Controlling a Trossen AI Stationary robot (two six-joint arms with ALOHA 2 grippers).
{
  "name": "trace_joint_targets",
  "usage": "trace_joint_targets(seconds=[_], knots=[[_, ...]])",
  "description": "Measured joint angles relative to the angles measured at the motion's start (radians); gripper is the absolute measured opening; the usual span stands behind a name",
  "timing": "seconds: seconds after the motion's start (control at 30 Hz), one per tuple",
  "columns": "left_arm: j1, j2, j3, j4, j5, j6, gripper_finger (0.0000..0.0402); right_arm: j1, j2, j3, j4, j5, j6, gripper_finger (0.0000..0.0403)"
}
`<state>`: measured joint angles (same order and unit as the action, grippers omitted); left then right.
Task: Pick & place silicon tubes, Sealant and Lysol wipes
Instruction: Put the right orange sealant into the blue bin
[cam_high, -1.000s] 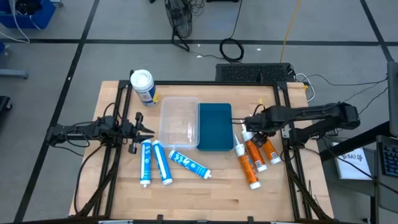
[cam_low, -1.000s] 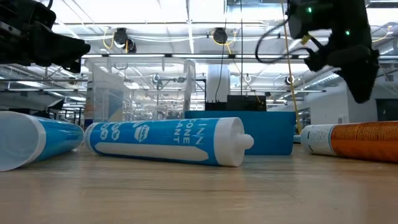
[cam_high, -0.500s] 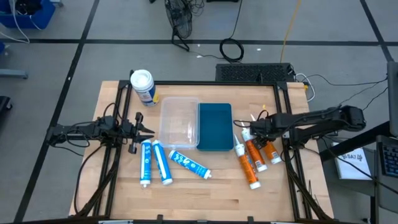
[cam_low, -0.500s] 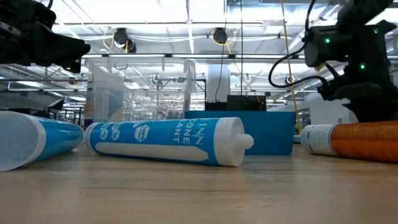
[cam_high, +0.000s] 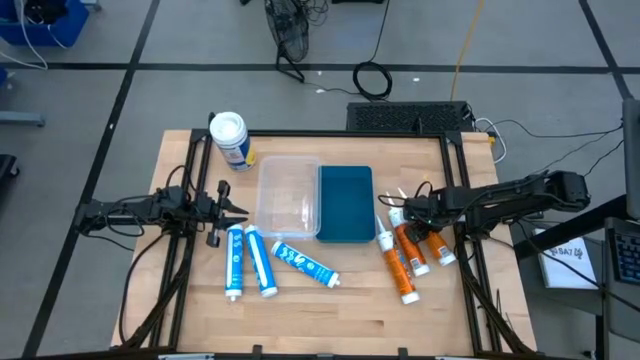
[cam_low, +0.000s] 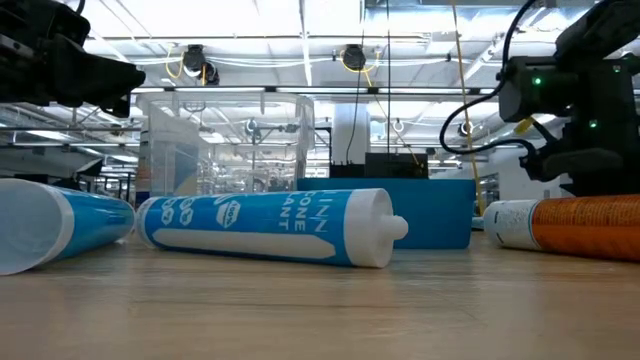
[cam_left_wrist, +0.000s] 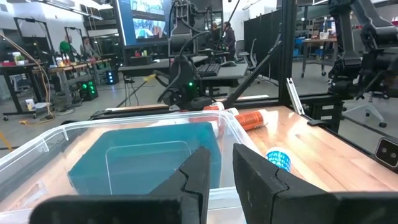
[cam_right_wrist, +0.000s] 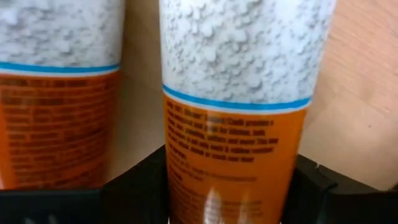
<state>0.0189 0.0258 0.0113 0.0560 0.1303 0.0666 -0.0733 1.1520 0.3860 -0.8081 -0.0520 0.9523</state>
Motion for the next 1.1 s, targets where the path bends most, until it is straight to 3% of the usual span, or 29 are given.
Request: trace_joint_targets(seconds=[0.2,0.53,0.67,0.87,1.1], knots=[[0.000,0.000,0.000,0.000,0.000,0.000,0.0076,0.023,-0.003,0.021,0.010,0.020,-0.049,0.0200],[0.000,0.000,0.000,0.000,0.000,0.000,0.0076,0.057,-0.142,0.211,0.008,0.235,-0.104,0.0200],[0.000,0.000,0.000,0.000,0.000,0.000,0.0076,0.060,-0.196,0.257,0.014,0.246,-0.117,0.0200],[0.000,0.000,0.000,0.000,0.000,0.000,0.0076,0.073,-0.248,0.270,0.270,0.243,-0.149,0.0200],[0.000,0.000,0.000,0.000,0.000,0.000,0.0076,0.097,-0.217,0.270,0.648,0.234,-0.193,0.0200]])
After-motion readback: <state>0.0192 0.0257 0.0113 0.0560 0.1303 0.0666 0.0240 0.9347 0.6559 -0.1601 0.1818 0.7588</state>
